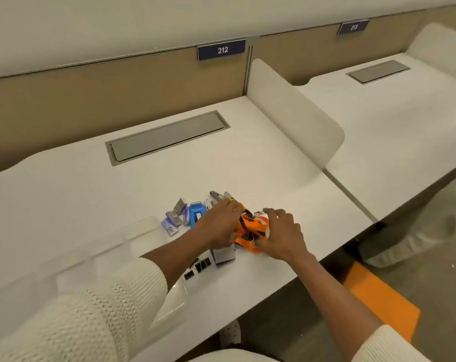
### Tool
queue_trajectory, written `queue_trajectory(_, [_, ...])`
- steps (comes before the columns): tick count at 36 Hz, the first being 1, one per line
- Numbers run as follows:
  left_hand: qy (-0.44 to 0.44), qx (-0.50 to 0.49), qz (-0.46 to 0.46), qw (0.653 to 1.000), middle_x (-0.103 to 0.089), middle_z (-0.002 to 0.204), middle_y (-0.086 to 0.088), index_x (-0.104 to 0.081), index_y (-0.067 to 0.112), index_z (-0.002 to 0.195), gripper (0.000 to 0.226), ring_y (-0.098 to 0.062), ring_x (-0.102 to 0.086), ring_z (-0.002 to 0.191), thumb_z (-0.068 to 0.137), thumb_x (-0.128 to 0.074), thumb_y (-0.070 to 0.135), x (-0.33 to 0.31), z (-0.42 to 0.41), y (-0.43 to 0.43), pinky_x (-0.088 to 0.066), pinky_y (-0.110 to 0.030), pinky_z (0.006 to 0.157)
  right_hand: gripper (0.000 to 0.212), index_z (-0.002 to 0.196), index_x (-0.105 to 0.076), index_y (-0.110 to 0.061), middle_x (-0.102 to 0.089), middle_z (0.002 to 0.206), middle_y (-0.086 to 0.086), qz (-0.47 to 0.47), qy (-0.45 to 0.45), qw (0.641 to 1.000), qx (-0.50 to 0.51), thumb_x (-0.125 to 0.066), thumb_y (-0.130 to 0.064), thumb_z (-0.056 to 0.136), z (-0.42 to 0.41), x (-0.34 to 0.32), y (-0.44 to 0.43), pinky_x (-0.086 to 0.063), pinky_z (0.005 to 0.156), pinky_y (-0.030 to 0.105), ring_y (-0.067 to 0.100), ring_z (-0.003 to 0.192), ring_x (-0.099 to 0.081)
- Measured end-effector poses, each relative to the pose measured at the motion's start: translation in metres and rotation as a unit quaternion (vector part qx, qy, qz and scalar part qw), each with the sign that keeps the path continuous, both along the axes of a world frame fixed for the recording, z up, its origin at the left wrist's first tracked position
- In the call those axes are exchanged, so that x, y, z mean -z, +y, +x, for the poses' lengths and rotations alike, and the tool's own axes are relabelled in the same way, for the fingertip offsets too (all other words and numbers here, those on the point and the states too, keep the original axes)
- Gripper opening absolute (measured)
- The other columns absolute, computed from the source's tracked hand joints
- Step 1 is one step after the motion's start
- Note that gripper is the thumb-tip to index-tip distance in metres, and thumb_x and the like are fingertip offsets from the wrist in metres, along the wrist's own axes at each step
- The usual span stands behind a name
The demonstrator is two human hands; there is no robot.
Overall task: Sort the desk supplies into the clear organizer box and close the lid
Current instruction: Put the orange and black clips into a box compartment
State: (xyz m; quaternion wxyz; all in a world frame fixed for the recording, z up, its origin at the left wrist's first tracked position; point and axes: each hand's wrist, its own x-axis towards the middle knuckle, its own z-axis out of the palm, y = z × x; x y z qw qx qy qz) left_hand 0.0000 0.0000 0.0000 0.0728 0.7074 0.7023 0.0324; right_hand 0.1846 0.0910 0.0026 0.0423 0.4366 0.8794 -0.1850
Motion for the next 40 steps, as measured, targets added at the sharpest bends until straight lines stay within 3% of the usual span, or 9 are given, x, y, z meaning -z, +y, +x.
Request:
queue_trajectory(4, [-0.002, 0.010, -0.030, 0.999, -0.049, 0.142, -0.010, -0.046, 0.010, 0.142, 0.064, -0.027, -0.041, 0.134, 0.087, -0.075, 0.026, 0.009, 0.014, 0.011, -0.040, -0.038, 0.112, 0.104, 0.155, -0.026, -0.037, -0.041, 0.149, 0.004, -0.038, -0.005, 0.999, 0.002, -0.074, -0.069, 0.068, 0.008, 0.019, 0.002, -0.053, 0.086, 0.046, 0.028, 0.137, -0.041])
queue_trajectory(9, [-0.012, -0.013, -0.057, 0.998, -0.045, 0.148, -0.015, -0.045, 0.007, 0.144, 0.066, -0.031, -0.039, 0.137, 0.086, -0.075, 0.012, 0.022, 0.029, 0.019, -0.041, -0.041, 0.111, 0.114, 0.157, -0.019, -0.037, -0.038, 0.146, 0.005, -0.055, -0.031, 0.998, -0.005, -0.084, -0.061, 0.067, 0.007, 0.041, 0.008, -0.054, 0.086, 0.045, 0.029, 0.135, -0.041])
queue_trajectory(12, [-0.042, -0.026, -0.062, 0.997, -0.044, 0.148, -0.014, -0.042, 0.010, 0.147, 0.071, -0.030, -0.040, 0.136, 0.085, -0.076, 0.008, 0.027, 0.039, 0.024, -0.042, -0.041, 0.110, 0.101, 0.153, -0.030, -0.034, -0.042, 0.137, 0.005, -0.050, 0.005, 0.999, -0.004, -0.084, -0.054, 0.071, 0.005, 0.050, 0.007, -0.055, 0.080, 0.040, 0.030, 0.124, -0.050])
queue_trajectory(15, [-0.074, -0.048, -0.071, 0.994, -0.046, 0.145, -0.013, -0.043, 0.010, 0.146, 0.073, -0.031, -0.042, 0.134, 0.083, -0.077, 0.003, 0.028, 0.046, 0.028, -0.045, -0.043, 0.106, 0.075, 0.138, -0.048, -0.025, -0.047, 0.127, 0.005, -0.058, 0.041, 0.997, 0.015, -0.085, -0.044, 0.076, 0.000, 0.054, 0.007, -0.051, 0.072, 0.034, 0.031, 0.101, -0.062])
queue_trajectory(18, [-0.115, -0.076, -0.066, 0.988, -0.050, 0.140, -0.013, -0.046, 0.010, 0.142, 0.065, -0.031, -0.045, 0.130, 0.085, -0.074, -0.001, 0.026, 0.049, 0.031, -0.047, -0.042, 0.100, 0.050, 0.121, -0.058, -0.017, -0.054, 0.116, 0.008, -0.067, 0.065, 0.995, 0.046, -0.083, -0.031, 0.080, -0.004, 0.055, 0.009, -0.047, 0.069, 0.033, 0.028, 0.085, -0.060])
queue_trajectory(22, [-0.161, -0.103, -0.049, 0.980, -0.057, 0.129, -0.012, -0.052, 0.012, 0.132, 0.052, -0.029, -0.051, 0.119, 0.086, -0.072, -0.002, 0.016, 0.052, 0.032, -0.045, -0.039, 0.094, 0.031, 0.105, -0.065, -0.018, -0.058, 0.092, 0.003, -0.054, 0.120, 0.989, 0.072, -0.081, -0.020, 0.078, -0.002, 0.051, 0.012, -0.034, 0.061, 0.027, 0.022, 0.076, -0.054])
queue_trajectory(30, [-0.218, -0.116, 0.019, 0.969, -0.062, 0.112, -0.009, -0.058, 0.013, 0.115, 0.041, -0.025, -0.054, 0.102, 0.081, -0.070, -0.006, -0.025, 0.043, 0.029, -0.047, -0.035, 0.079, 0.034, 0.106, -0.071, -0.017, -0.065, 0.090, 0.004, 0.011, 0.194, 0.979, 0.060, -0.086, -0.013, 0.076, 0.002, 0.008, 0.012, -0.049, 0.063, 0.029, 0.021, 0.074, -0.061])
queue_trajectory(35, [-0.275, -0.167, 0.062, 0.945, -0.064, 0.115, -0.005, -0.059, 0.017, 0.121, 0.048, -0.021, -0.055, 0.104, 0.080, -0.074, -0.004, -0.049, 0.037, 0.022, -0.055, -0.041, 0.087, 0.036, 0.107, -0.073, -0.015, -0.067, 0.091, 0.001, 0.044, 0.251, 0.966, 0.052, -0.088, -0.008, 0.075, -0.001, -0.023, 0.008, -0.039, 0.064, 0.013, 0.013, 0.072, -0.058])
queue_trajectory(40, [-0.311, -0.216, 0.090, 0.921, -0.066, 0.128, -0.006, -0.055, 0.016, 0.137, 0.060, -0.022, -0.059, 0.115, 0.084, -0.080, 0.004, -0.072, 0.029, 0.010, -0.053, -0.038, 0.099, 0.036, 0.105, -0.073, -0.016, -0.067, 0.090, 0.000, 0.059, 0.293, 0.954, 0.022, -0.085, -0.002, 0.074, -0.010, -0.054, 0.002, -0.045, 0.063, 0.021, 0.018, 0.072, -0.062])
